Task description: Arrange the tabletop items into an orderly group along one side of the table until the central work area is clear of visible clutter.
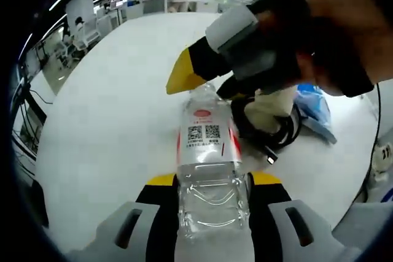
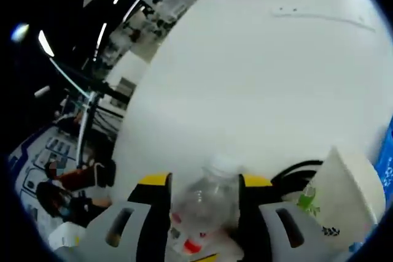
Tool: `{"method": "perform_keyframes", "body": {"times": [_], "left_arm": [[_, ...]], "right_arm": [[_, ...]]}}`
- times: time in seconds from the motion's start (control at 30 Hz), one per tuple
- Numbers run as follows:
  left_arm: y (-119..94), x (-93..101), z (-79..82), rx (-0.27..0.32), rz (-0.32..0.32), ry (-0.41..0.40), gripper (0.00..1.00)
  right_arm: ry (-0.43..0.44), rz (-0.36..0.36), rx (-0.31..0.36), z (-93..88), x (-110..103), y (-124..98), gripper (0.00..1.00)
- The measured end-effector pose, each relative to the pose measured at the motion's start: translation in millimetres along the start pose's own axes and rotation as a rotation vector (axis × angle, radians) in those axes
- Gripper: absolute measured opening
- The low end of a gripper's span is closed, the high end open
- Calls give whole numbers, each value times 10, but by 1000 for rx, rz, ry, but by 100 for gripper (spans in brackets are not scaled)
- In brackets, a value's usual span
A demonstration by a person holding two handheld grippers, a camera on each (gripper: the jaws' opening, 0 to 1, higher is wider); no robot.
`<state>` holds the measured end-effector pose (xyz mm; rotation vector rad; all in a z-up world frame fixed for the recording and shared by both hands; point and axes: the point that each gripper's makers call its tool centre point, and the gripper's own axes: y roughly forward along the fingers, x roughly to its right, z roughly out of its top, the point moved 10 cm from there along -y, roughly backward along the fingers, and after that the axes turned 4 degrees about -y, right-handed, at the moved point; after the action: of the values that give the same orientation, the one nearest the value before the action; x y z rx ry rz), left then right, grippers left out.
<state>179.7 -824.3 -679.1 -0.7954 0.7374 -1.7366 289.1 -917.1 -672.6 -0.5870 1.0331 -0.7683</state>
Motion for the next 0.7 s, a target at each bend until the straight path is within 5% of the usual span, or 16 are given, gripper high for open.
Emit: {"method": "perform_keyframes", "body": {"times": [0.37, 0.7], "left_arm": [[-16, -28, -8, 12, -28, -45, 41], [-73, -91, -52, 31, -86, -49, 40]], "right_arm": [[248, 77, 138, -38, 134, 72, 23], [203, 169, 261, -82, 95, -65, 17]]}}
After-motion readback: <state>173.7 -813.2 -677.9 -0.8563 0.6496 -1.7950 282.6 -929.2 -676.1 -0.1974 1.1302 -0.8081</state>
